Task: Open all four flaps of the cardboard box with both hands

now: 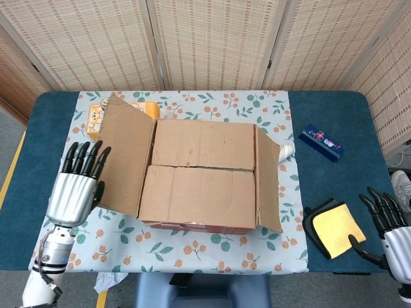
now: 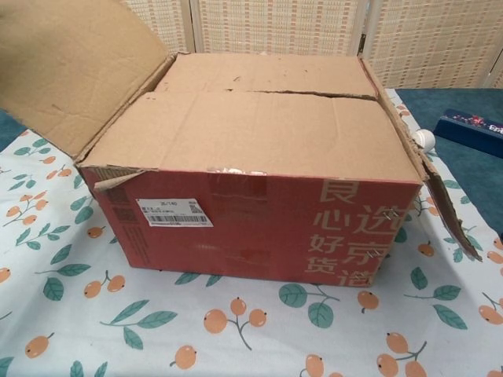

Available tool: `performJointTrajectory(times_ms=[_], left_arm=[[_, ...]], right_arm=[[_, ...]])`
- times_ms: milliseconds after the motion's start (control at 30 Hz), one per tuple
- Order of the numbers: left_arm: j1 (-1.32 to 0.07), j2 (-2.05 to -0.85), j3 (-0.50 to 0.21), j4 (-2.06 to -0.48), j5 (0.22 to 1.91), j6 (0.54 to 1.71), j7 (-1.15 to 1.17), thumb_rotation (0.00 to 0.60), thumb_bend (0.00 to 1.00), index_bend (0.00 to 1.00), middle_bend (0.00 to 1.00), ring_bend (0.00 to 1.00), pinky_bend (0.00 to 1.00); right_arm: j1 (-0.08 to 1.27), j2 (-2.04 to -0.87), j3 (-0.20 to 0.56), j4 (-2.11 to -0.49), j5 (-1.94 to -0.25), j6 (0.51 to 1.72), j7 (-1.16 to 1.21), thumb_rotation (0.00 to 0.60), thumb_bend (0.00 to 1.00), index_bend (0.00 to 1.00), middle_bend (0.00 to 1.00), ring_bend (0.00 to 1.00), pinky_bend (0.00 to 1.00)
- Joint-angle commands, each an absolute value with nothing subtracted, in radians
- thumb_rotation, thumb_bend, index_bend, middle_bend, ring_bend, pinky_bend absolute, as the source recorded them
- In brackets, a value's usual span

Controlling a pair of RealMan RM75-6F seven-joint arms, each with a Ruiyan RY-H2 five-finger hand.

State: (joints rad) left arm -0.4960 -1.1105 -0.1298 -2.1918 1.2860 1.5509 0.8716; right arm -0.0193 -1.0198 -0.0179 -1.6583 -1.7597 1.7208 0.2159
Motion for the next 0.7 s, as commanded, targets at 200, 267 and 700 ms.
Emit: performJointTrajectory(times_ms=[200, 267, 700], left_arm=[[-0.371, -1.036, -0.057, -2.100, 1.340, 1.579, 0.616, 0.600, 0.58, 0.00, 0.06, 0.00, 0.00], [-0.348, -1.028, -0.030, -2.082, 1.388, 1.575, 0.564, 0.600, 0.58, 0.00, 0.06, 0.00, 0.00], [-0.240, -1.121, 0.029, -1.829, 1.518, 1.597, 0.328, 0.600, 0.58, 0.00, 0.06, 0.00, 0.00]], right_arm=[[0.064, -0.978, 0.008, -1.776, -1.754, 1.593, 0.134, 0.600, 0.37, 0.00, 0.00, 0.00, 0.00], [0.102, -0.957, 0.029, -1.826, -1.737, 1.537, 0.097, 0.600, 0.37, 0.00, 0.00, 0.00, 0.00], [0.473, -0.927, 0.224, -2.001, -1.374, 1.027, -0.080, 0.600, 0.37, 0.00, 0.00, 0.00, 0.00]])
